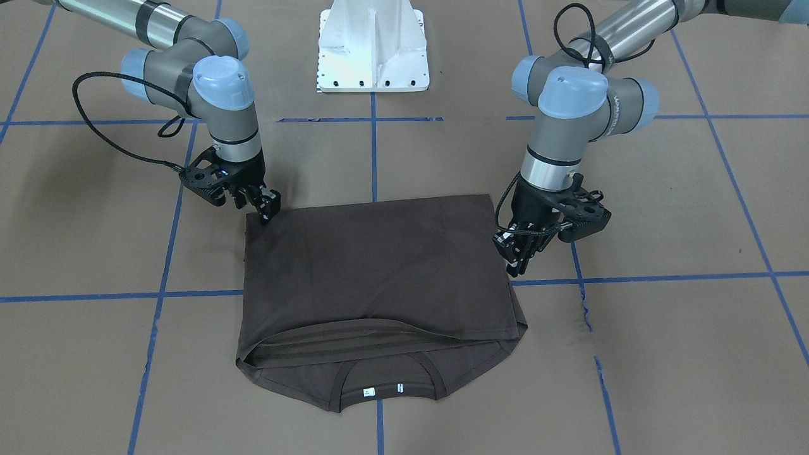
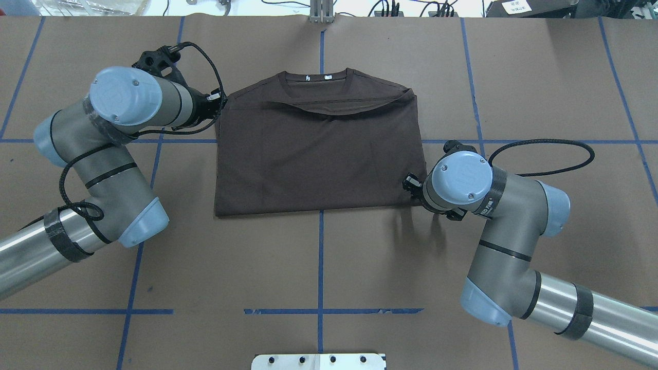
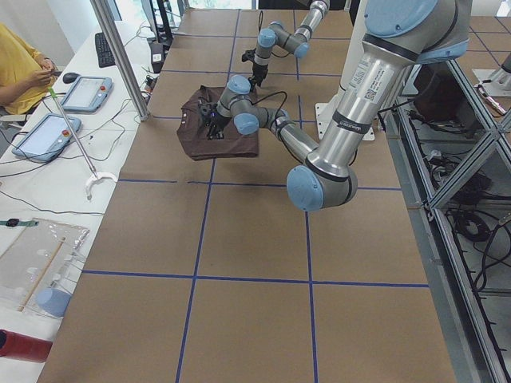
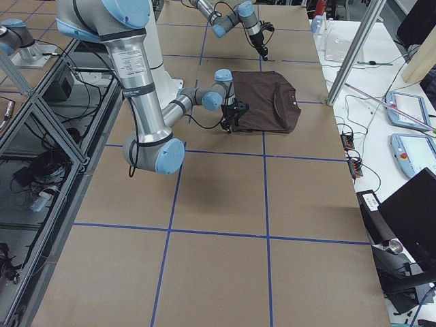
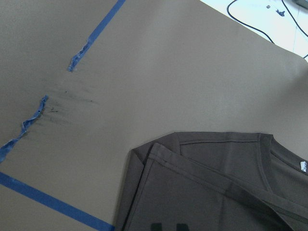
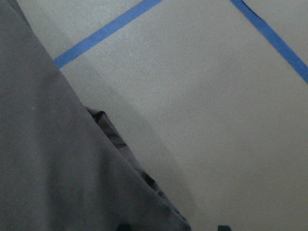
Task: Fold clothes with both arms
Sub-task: 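Hold the right gripper at the folded shirt's near edge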
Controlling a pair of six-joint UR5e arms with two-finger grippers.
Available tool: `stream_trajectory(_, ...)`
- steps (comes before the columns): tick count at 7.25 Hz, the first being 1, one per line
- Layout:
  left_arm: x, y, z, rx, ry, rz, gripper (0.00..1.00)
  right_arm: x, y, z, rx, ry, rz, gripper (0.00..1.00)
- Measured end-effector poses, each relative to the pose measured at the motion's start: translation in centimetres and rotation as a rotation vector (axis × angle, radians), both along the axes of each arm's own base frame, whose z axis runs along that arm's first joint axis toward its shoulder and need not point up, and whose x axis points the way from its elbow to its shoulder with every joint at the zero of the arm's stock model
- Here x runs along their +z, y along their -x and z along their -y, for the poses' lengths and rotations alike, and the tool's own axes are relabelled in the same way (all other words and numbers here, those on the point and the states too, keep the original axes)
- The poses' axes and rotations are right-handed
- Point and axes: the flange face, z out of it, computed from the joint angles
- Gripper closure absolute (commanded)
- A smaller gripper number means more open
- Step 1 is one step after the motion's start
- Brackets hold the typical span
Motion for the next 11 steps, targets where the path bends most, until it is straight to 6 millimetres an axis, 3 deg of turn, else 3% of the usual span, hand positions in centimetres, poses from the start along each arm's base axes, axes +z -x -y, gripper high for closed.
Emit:
stream_trajectory(1,0.0,0.0,0.0,0.000,0.000,0.000,0.76,0.4,-0.1,-0.1,0.002,0.003,-0.006,0.65)
stream_trajectory(2,0.1,0.0,0.0,-0.001,0.001,0.002,0.76,0.6,-0.2,-0.1,0.004,0.002,-0.009,1.00)
stream_trajectory(4,0.3,0.0,0.0,-0.001,0.003,0.005,0.76,0.6,-0.2,-0.1,0.007,0.001,-0.012,1.00)
stream_trajectory(9,0.6,0.0,0.1,-0.003,0.007,0.010,0.76,-1.5,-1.1,-0.3,0.000,-0.019,0.027,1.00)
stream_trajectory(10,0.6,0.0,0.1,-0.004,0.006,0.010,0.76,-1.6,-1.1,-0.2,0.001,-0.019,0.028,0.68)
stream_trajectory(11,0.5,0.1,0.1,-0.004,0.006,0.009,0.76,-1.7,-1.1,-0.1,0.007,-0.018,0.030,0.54)
